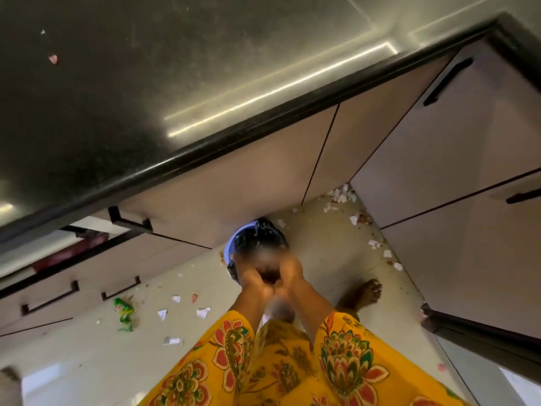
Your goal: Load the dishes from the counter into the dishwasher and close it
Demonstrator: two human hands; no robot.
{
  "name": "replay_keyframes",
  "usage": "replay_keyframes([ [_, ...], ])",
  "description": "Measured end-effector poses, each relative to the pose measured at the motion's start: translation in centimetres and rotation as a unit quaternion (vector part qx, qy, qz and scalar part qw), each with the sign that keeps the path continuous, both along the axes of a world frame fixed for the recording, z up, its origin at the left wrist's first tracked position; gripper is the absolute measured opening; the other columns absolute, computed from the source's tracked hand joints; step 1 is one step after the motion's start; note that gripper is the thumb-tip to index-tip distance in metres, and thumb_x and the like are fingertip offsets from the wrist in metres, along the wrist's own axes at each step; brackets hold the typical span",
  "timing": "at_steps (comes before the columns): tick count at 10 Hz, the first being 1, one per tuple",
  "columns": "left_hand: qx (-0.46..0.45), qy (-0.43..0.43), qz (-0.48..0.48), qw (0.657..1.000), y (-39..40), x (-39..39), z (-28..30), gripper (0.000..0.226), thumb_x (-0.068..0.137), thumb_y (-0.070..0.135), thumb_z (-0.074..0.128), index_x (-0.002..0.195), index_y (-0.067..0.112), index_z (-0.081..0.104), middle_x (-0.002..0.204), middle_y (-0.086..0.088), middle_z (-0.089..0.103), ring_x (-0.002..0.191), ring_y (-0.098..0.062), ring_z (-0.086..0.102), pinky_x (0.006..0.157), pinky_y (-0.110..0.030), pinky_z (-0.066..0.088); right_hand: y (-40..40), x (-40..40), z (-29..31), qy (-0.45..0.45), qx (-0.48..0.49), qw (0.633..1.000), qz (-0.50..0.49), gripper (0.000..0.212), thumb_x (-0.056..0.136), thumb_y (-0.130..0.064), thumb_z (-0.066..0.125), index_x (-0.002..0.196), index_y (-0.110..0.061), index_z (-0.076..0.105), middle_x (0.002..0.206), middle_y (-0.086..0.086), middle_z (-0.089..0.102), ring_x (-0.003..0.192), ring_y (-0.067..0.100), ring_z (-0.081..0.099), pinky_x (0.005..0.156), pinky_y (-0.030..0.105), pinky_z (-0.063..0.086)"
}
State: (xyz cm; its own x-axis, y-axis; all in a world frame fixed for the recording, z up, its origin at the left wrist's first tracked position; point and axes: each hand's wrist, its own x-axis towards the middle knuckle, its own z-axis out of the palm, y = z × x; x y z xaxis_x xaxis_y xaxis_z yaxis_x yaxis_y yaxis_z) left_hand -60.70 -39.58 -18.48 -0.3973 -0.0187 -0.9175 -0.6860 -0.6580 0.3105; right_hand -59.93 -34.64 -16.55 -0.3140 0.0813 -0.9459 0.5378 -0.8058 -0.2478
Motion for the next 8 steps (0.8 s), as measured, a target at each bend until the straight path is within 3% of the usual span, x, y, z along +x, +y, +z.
replay_keyframes([
  [2, -0.058, 0.008, -0.025, 0.998, -2.1, -0.8, -1.0, 0.065, 0.094, 0.063, 0.025, 0.141, 0.022, 0.041, 0.13, -0.002, 0.051, 0.127, -0.034, 0.046, 0.099, -0.041, 0.037, -1.2, -0.9, -0.6, -0.003, 0.003, 0.996, 0.085, 0.059, 0.093, -0.054, 0.042, 0.136, -0.014, 0.046, 0.134, 0.013, 0.054, 0.12, 0.032, 0.052, 0.095, 0.04, 0.044],
  [4, -0.073, 0.016, -0.054, 0.996, -2.5, -0.6, -0.8, 0.07, 0.091, 0.068, 0.024, 0.139, 0.021, 0.046, 0.146, -0.01, 0.042, 0.13, -0.034, 0.042, 0.108, -0.047, 0.033, 0.4, -0.3, 2.9, -0.009, 0.011, 0.997, 0.078, 0.053, 0.1, -0.042, 0.033, 0.142, -0.01, 0.037, 0.145, 0.01, 0.041, 0.135, 0.029, 0.035, 0.092, 0.036, 0.031],
  [5, -0.077, 0.017, -0.071, 0.994, -1.4, -0.4, 0.3, 0.067, 0.095, 0.063, 0.022, 0.14, 0.018, 0.044, 0.145, -0.01, 0.04, 0.131, -0.034, 0.039, 0.1, -0.042, 0.034, 1.8, 0.0, 4.9, 0.005, 0.021, 0.997, 0.074, 0.048, 0.102, -0.036, 0.032, 0.136, -0.004, 0.043, 0.14, 0.012, 0.045, 0.134, 0.026, 0.035, 0.087, 0.03, 0.028],
  [6, -0.068, 0.023, -0.09, 0.993, 0.3, -0.5, 1.7, 0.066, 0.094, 0.064, 0.025, 0.137, 0.019, 0.048, 0.142, -0.013, 0.044, 0.127, -0.035, 0.043, 0.1, -0.047, 0.037, 3.1, 0.1, 6.7, 0.015, 0.046, 0.996, 0.072, 0.042, 0.102, -0.036, 0.03, 0.116, -0.006, 0.056, 0.123, 0.013, 0.054, 0.11, 0.023, 0.052, 0.081, 0.024, 0.032],
  [7, -0.077, 0.023, -0.116, 0.99, 2.4, -1.2, 3.0, 0.065, 0.094, 0.063, 0.027, 0.136, 0.02, 0.049, 0.147, -0.009, 0.037, 0.133, -0.033, 0.037, 0.108, -0.046, 0.033, 4.9, 0.0, 8.1, 0.027, 0.049, 0.997, 0.054, 0.044, 0.102, -0.037, 0.029, 0.117, -0.006, 0.056, 0.119, 0.012, 0.059, 0.088, 0.018, 0.055, 0.072, 0.023, 0.038],
  [8, -0.091, 0.055, -0.172, 0.979, 4.7, -1.7, 3.9, 0.067, 0.093, 0.064, 0.026, 0.139, 0.018, 0.046, 0.153, -0.006, 0.029, 0.141, -0.028, 0.026, 0.116, -0.041, 0.022, 7.0, 0.3, 10.6, 0.031, 0.066, 0.996, 0.052, 0.05, 0.102, -0.037, 0.028, 0.138, -0.004, 0.041, 0.139, 0.013, 0.047, 0.127, 0.025, 0.043, 0.086, 0.026, 0.031],
])
